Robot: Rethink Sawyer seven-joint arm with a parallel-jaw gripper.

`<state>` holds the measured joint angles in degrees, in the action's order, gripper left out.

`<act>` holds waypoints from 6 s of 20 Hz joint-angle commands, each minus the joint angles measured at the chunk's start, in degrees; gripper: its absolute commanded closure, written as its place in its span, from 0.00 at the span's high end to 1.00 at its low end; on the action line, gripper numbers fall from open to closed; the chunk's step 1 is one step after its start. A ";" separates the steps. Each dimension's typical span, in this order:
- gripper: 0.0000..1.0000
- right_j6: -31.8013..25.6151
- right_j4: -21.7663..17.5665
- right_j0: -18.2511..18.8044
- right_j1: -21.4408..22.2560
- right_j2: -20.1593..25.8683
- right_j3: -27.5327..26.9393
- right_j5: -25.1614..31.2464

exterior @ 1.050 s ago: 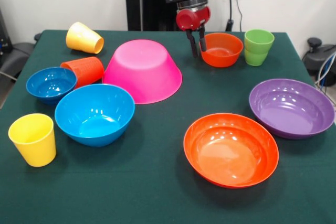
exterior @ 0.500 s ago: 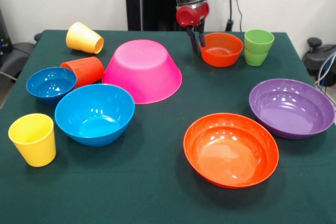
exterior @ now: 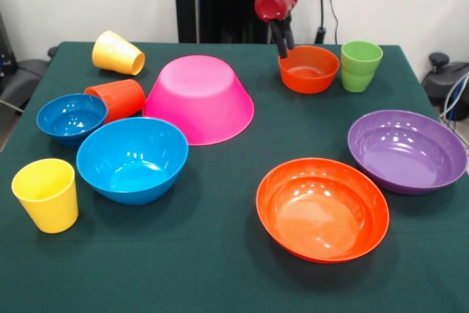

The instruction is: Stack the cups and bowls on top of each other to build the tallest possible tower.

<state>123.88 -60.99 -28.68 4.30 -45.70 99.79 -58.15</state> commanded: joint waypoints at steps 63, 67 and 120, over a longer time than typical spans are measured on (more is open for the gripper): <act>1.00 -15.65 17.41 1.75 -23.26 2.85 -6.09 -4.98; 1.00 -14.51 16.74 0.84 -23.67 2.51 -6.20 -4.95; 0.00 -10.24 11.28 -3.08 -22.95 -3.72 -6.68 -3.14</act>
<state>123.26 -46.31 -30.58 -17.39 -52.98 100.75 -67.66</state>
